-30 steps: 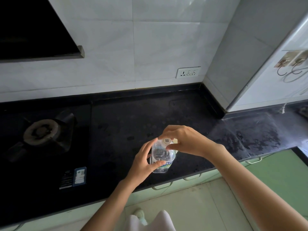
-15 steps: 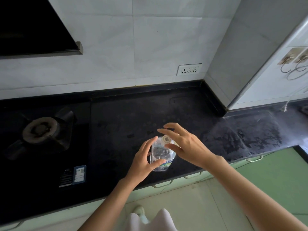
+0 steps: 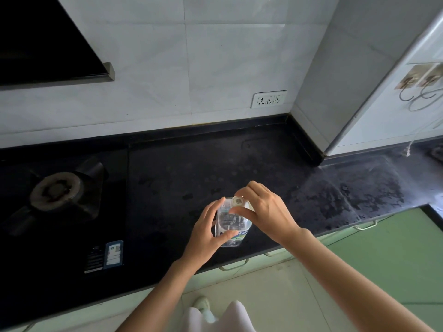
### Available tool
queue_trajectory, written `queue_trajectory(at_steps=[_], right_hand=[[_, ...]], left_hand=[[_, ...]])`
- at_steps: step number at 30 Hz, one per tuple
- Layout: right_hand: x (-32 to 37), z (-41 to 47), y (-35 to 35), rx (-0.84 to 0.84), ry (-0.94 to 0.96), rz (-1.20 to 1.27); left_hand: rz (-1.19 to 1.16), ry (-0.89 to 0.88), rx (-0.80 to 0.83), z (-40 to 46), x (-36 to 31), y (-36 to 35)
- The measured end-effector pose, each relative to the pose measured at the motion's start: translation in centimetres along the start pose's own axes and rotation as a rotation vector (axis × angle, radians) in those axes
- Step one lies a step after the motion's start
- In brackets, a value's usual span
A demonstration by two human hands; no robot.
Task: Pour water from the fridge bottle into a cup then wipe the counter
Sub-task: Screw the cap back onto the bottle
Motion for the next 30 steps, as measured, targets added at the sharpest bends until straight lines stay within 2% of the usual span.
queue_trajectory(at_steps=[2,6,10,14,17,21,23,26,30], right_hand=[[-0.4,0.1,0.3,0.065,0.015,0.028],[-1.2,0.5,1.3,0.249,0.167,0.086],[-1.0,0.5,0.7,0.145,0.194,-0.011],[-0.5,-0.2,-0.4,-0.017,0.043,-0.024],[-0.6,-0.1,0.0,0.023,-0.013,0.015],[-1.4,0.8,1.7,0.264,0.115,0.078],[-1.3,1.2,2.2,0.321,0.172,0.071],[-1.0,1.5,2.1,0.299,0.222,0.038],[-0.7,0.7,0.8,0.153,0.176,-0.024]], left_hand=[[0.004,0.002,-0.001,0.1,0.0,0.1],[-0.001,-0.015,0.004,0.2,0.2,0.1],[0.012,-0.016,-0.029,-0.2,0.0,-0.3],[0.048,-0.022,-0.018,-0.2,0.0,-0.4],[0.058,-0.015,0.002,0.0,0.0,-0.2],[0.039,-0.017,0.010,0.1,0.2,0.0],[0.040,-0.018,0.017,0.1,0.3,0.0],[0.036,-0.017,0.007,0.1,0.1,-0.1],[0.027,-0.006,-0.004,0.0,0.0,-0.3]])
Point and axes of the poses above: each hand's wrist, its own z-axis towards the middle knuckle, its own y-axis out of the back of the hand, x = y × z, the point moved 1 cm from there along z, towards the middle knuckle, and after that the axes turned 9 degrees about -y, right-handed, at the moved point
